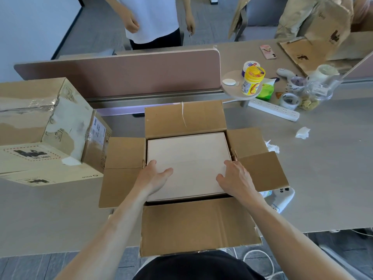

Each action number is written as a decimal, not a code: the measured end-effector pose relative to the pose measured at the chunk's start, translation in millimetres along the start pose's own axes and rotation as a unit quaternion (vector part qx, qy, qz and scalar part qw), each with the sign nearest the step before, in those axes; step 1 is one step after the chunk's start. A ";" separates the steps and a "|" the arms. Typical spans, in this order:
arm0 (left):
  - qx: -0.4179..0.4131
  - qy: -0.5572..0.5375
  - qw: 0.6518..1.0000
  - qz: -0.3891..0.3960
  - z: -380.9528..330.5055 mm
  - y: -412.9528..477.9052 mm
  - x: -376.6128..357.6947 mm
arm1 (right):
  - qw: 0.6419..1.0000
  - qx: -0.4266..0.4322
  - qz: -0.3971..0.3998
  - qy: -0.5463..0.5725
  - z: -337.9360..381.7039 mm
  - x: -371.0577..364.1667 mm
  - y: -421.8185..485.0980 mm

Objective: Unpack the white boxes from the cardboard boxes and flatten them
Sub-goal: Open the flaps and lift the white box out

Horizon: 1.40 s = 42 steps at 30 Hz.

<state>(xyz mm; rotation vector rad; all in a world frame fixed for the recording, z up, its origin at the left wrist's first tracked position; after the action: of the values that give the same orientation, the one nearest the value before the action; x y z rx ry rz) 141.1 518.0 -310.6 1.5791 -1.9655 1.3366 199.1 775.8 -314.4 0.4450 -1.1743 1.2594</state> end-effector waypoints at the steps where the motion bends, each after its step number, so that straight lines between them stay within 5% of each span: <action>1: 0.004 -0.008 1.000 0.001 -0.3 1.5 -0.2 | 1.000 -0.003 0.006 0.003 1.1 -1.1 0.3; 24: 0.003 -0.011 1.000 -0.015 12.5 20.3 -17.3 | 0.988 -0.041 0.067 0.132 -6.3 -20.0 30.1; 38: 0.002 -0.264 0.965 -0.001 0.9 27.8 2.3 | 0.978 -0.021 -0.004 0.209 -8.8 30.6 40.1; 42: -0.022 -0.231 0.973 0.002 -18.8 28.8 7.1 | 0.979 -0.009 -0.023 0.205 -4.3 55.4 40.1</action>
<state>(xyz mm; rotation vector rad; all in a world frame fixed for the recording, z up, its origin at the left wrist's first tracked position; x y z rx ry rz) 107.3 527.6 -309.3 2.0040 -2.2311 0.9773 158.0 819.4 -281.3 0.1841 -0.8199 1.2287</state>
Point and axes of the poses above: each hand's wrist, its own y-axis towards the middle knuckle, its own x-axis out of the back of the hand, z = x × y, the point moved 7 cm from there along y, towards the middle knuckle, and after that the axes turned 5 degrees about -z, right-handed, at the moved point
